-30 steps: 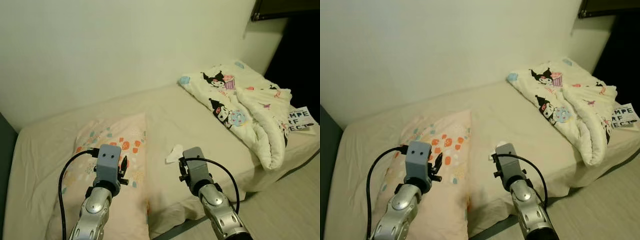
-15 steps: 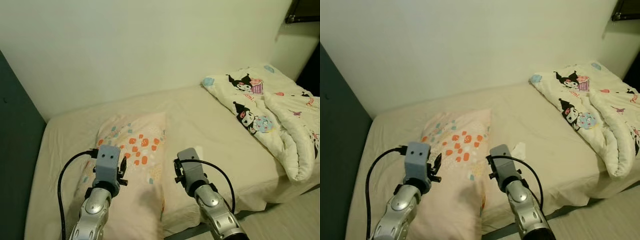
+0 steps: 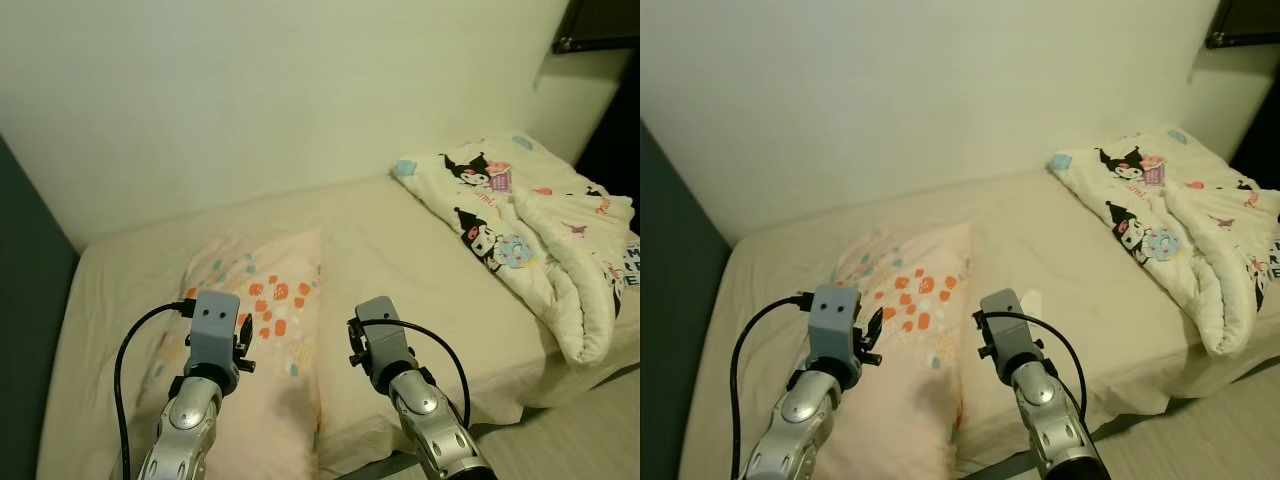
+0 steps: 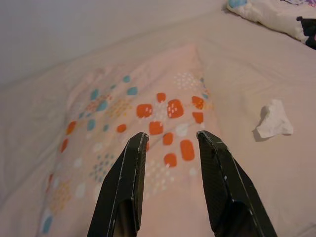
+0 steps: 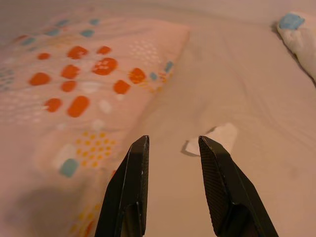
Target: Clean up the room
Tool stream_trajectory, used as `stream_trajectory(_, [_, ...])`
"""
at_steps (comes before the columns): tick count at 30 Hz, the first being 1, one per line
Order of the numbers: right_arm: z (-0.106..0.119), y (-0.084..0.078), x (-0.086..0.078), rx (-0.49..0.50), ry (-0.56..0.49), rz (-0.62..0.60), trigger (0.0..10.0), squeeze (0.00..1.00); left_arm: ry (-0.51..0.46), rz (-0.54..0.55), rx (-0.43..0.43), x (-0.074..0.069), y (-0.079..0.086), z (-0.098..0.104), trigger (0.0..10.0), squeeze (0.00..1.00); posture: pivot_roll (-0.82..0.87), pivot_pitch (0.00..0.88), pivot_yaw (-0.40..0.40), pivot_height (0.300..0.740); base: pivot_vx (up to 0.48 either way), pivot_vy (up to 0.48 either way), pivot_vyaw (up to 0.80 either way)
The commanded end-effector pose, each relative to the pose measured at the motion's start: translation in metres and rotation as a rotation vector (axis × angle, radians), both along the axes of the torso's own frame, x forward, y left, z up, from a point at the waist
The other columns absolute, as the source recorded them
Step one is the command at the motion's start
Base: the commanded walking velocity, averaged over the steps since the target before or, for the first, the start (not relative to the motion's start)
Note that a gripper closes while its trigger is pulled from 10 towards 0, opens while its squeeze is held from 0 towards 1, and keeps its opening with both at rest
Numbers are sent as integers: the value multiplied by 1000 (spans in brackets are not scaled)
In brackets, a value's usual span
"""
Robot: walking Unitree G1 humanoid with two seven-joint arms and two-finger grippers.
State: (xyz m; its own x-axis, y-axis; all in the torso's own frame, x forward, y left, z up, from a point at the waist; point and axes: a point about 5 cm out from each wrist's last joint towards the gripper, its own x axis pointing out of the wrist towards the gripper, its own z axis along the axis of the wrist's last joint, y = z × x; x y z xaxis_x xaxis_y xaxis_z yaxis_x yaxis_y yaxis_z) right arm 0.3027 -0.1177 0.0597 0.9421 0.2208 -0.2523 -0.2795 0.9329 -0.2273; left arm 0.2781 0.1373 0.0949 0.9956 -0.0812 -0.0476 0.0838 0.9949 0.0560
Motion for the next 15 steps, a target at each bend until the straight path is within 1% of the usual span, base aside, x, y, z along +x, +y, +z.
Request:
stream_trajectory(1, [-2, 2, -1, -21, 7, 21, 10000, 0, 12, 1, -7, -1, 2, -2, 10000, 0, -48, 91, 7, 740, 390, 0, 0])
stream_trajectory(3, [-3, 3, -2, -33, 14, 36, 10000, 0, 12, 0, -7, -1, 2, -2, 10000, 0, -48, 91, 7, 740, 390, 0, 425])
stream_trajectory(4, [-3, 5, -2, -51, 3, 53, 10000, 0, 12, 0, -6, -1, 2, -2, 10000, 0, -48, 91, 7, 740, 364, 0, 800])
stream_trajectory(6, [-1, 7, -3, -35, -11, 51, 10000, 0, 20, 6, -1, -1, 2, -3, 10000, 0, -48, 91, 7, 740, 307, 0, 800])
stream_trajectory(8, [-1, 5, -2, -11, -2, 28, 10000, 0, 16, 9, -6, -1, 2, -3, 10000, 0, -48, 91, 7, 740, 0, 0, 0])
stream_trajectory(15, [-2, 6, -3, -6, 7, 39, 10000, 0, 24, 14, 9, -2, 2, -4, 10000, 0, -48, 91, 7, 740, 0, 0, 0])
